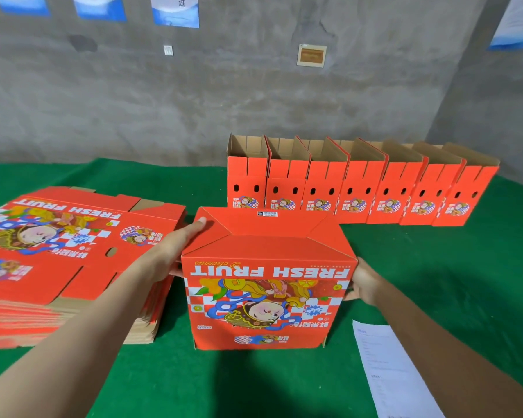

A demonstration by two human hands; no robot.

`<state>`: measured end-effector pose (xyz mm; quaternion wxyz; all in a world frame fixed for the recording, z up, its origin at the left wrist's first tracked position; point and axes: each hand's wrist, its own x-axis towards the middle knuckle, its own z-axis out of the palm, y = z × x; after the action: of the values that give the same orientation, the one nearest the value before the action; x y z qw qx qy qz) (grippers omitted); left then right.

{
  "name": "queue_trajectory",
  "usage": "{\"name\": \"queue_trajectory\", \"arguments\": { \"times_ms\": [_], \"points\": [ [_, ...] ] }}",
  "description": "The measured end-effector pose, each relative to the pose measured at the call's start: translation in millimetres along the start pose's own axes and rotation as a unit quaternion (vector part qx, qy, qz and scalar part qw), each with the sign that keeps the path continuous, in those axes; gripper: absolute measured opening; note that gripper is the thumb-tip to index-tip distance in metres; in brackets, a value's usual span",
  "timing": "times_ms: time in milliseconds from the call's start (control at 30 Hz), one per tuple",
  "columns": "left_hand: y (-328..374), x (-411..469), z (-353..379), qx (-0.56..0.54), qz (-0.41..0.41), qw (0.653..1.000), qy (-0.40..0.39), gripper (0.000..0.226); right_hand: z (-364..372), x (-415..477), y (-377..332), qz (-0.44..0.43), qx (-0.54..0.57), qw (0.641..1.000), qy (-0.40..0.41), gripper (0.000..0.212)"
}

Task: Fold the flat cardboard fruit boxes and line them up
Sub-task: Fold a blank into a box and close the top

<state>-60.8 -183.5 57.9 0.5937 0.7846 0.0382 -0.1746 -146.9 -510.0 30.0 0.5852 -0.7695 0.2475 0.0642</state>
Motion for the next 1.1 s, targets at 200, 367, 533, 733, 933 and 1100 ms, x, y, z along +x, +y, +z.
{"name": "queue_trajectory", "arguments": {
  "times_ms": [200,367,533,733,933,1100],
  "points": [
    [3.0,-7.7,-9.4,-0.043,0.093,0.993,-0.052,0.029,-12.9,-15.8,-13.8,-0.041,-0.046,0.998,-0.020,0.031],
    [16.1,-11.9,-21.0,-0.128,0.163,0.974,-0.091,0.036,-31.5,-22.5,-26.8,-0.056,-0.019,0.996,-0.074,0.038],
    [13.3,-13.9,-15.8,-0.146,0.154,0.977,0.027,0.030,-31.7,-15.9,-20.8,-0.079,-0.027,0.990,-0.112,0.066],
    [1.9,-14.2,-9.7,-0.195,0.203,0.957,0.064,0.020,-39.9,-6.7,-14.2,-0.174,0.050,0.967,-0.178,0.065],
    [-11.8,-13.1,-8.5,-0.200,0.178,0.963,0.041,0.034,-40.7,-6.1,-10.6,-0.225,0.013,0.962,-0.154,0.091],
    [-33.4,3.4,-1.2,0.015,0.165,0.984,0.061,0.056,-17.2,-9.3,-8.6,-0.288,-0.125,0.947,-0.062,0.085]
  ]
}}
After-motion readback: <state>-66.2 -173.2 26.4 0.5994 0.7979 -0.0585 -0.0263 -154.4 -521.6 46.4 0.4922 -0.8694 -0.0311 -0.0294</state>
